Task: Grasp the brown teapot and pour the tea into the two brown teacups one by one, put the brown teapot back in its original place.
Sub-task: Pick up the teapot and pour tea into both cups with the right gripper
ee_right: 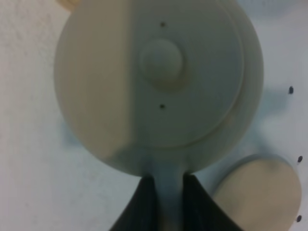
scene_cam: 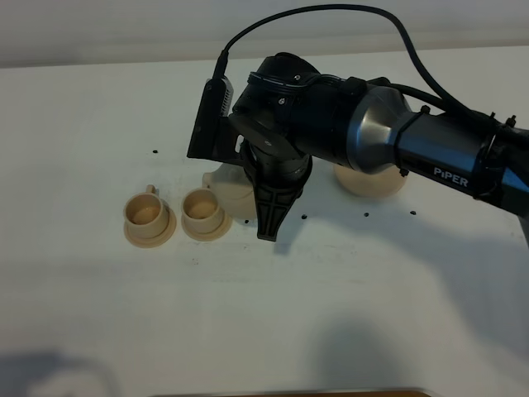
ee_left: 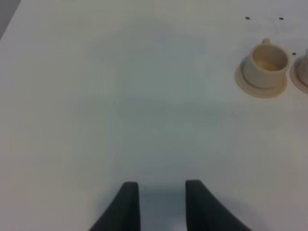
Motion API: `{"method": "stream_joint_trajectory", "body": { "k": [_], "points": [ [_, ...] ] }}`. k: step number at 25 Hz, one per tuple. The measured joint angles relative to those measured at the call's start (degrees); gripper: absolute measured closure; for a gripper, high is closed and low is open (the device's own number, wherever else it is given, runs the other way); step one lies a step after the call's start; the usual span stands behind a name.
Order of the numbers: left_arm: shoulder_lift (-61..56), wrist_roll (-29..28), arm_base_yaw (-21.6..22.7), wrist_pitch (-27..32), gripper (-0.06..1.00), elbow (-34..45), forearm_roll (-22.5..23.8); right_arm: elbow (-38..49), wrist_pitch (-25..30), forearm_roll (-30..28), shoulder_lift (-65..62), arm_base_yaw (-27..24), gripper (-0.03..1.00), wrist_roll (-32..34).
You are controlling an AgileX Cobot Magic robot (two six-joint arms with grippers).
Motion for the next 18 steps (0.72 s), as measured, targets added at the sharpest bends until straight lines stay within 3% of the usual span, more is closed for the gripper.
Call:
{"method": "stream_joint_trajectory", "body": {
  "k": [18],
  "points": [
    [0.0, 0.0, 0.0, 0.0, 0.64, 0.0, 0.0, 0.0, -0.6, -1.1, 0.9, 0.5, 0.88, -3.7]
  ]
}}
